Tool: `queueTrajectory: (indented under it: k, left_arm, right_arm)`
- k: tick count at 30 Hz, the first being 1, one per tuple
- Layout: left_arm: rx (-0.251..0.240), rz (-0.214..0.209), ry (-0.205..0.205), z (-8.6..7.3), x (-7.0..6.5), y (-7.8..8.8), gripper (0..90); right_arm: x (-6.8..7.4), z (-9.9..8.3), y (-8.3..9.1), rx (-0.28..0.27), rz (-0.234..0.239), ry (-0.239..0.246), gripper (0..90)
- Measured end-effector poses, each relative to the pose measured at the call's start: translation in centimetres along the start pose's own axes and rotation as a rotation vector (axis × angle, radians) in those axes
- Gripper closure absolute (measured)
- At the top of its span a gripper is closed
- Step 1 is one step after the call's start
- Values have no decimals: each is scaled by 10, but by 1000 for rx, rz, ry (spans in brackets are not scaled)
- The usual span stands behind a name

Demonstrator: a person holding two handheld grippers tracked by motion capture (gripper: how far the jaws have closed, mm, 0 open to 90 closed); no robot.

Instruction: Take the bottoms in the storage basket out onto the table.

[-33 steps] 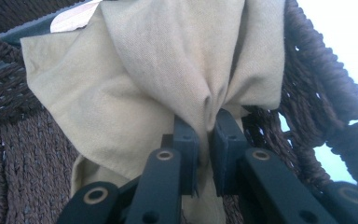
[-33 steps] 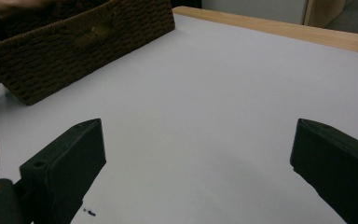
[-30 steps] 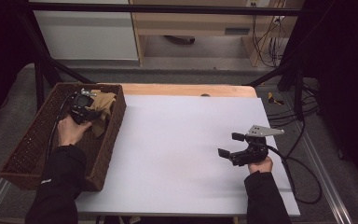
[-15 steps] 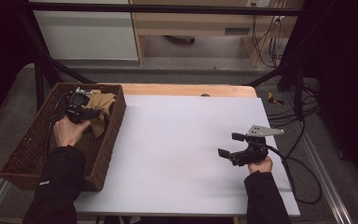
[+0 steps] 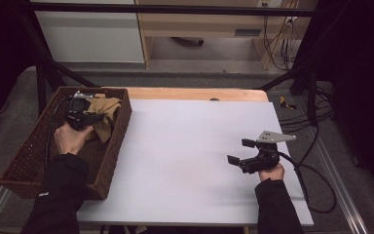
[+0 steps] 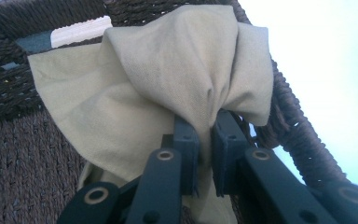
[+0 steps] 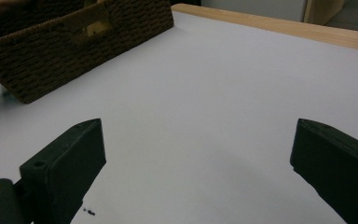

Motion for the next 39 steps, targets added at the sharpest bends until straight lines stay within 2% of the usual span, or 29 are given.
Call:
queueTrajectory:
  k: [8, 21, 33, 39]
  left_arm:
    - [-33, -11, 3, 2, -3, 5, 815]
    - [-56, -17, 10, 4, -4, 10, 825]
    - [-73, -24, -14, 6, -7, 15, 825]
    - [-102, -29, -14, 11, -7, 20, 826]
  right_arm:
    - [0, 1, 0, -4, 0, 0, 38]
    - [0, 1, 0, -4, -2, 1, 38]
    - [-1, 0, 1, -1, -3, 3, 38]
    - [-1, 1, 1, -1, -4, 1, 38]
Point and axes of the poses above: each handheld gripper's, and its own axes: y roughly backward along the jaws, z roughly out of its top, x roughly to its left, the point moved 8 cm from there along -y, roughly forward along the jaws, and after that the axes turned 4 degrees about -x, right-handed, at the moved point
